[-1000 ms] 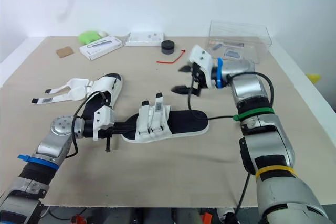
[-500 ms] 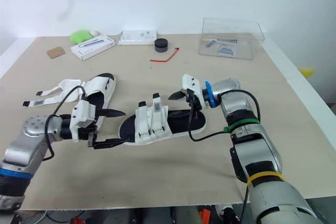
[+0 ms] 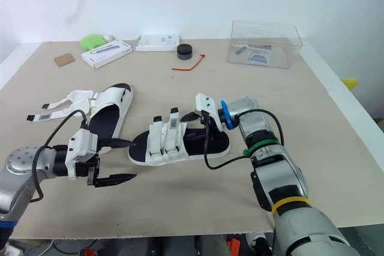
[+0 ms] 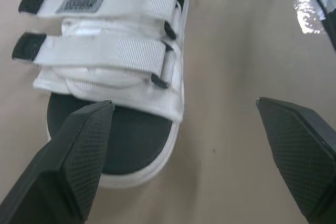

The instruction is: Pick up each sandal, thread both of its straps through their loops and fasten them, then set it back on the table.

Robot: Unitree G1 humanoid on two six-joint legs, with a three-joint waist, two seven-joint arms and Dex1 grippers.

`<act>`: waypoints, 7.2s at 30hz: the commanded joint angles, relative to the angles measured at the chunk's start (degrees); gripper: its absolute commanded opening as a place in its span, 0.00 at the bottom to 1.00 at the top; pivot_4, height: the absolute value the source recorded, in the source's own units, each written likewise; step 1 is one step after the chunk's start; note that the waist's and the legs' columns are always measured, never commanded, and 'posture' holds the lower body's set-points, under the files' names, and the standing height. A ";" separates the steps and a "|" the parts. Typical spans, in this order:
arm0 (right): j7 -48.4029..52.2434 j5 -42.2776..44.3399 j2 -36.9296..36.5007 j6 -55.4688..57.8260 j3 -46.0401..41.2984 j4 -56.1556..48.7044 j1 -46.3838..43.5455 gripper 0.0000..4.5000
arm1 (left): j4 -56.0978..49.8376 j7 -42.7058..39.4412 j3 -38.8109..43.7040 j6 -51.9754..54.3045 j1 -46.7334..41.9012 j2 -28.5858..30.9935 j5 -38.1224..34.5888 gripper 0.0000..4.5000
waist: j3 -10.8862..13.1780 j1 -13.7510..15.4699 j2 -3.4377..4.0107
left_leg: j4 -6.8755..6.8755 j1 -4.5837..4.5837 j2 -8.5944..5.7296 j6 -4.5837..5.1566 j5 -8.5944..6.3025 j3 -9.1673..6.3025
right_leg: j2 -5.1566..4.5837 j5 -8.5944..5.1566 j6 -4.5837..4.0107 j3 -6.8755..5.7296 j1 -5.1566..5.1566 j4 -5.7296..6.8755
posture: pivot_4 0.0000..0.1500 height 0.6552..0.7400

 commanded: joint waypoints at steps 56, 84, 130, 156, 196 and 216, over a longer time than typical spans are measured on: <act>-41.49 23.38 -24.39 54.09 -28.30 -71.96 42.60 0.99 | -0.95 15.02 -4.66 -0.06 -5.25 -10.10 5.63 1.00 | 0.06 0.24 -0.12 | 0.06 -0.06 -0.21 -0.34 -0.05 0.03 | 0.15 -0.12 0.44 0.23 0.04 -0.02 | 1.00 1.00; -8.04 16.26 -3.55 11.78 -0.67 -36.12 12.16 0.99 | -12.12 67.14 2.63 32.40 -7.16 -33.14 17.40 1.00 | 0.23 0.26 -1.00 | 0.13 0.17 0.09 -0.61 0.21 0.15 | 0.37 0.56 0.09 0.55 0.09 -0.06 | 1.00 1.00; -14.62 16.91 -2.49 25.78 -3.61 -36.92 10.87 1.00 | 15.66 48.26 -3.99 10.78 -21.74 -26.64 20.53 0.01 | 0.23 0.15 -1.00 | 0.12 0.08 -0.17 -1.06 0.47 -0.07 | 0.12 0.74 0.19 0.28 0.09 0.01 | 1.00 1.00; -15.44 17.58 -8.30 30.35 -5.21 -45.45 17.20 1.00 | 2.67 -2.42 -12.54 -29.07 0.02 3.99 12.93 0.01 | 0.31 0.10 -0.86 | 0.05 0.00 0.11 -1.00 0.37 0.04 | 0.49 0.57 0.14 0.25 -0.01 -0.18 | 1.00 1.00; -2.55 16.48 -10.99 11.82 -2.20 -51.27 24.42 1.00 | 0.64 2.55 -12.41 -17.20 -0.46 2.40 13.50 0.01 | 0.31 0.11 -0.86 | 0.07 0.13 0.20 -0.99 0.37 0.09 | 0.65 0.55 0.12 0.23 0.03 -0.13 | 1.00 1.00; -7.27 17.97 -12.84 19.31 -2.62 -55.09 27.78 0.88 | -9.52 -1.72 1.78 15.91 0.77 12.90 -12.61 1.00 | 0.33 0.10 -0.85 | 0.10 0.23 0.38 -1.00 0.39 0.07 | 0.86 0.24 0.16 0.37 0.01 0.07 | 1.00 1.00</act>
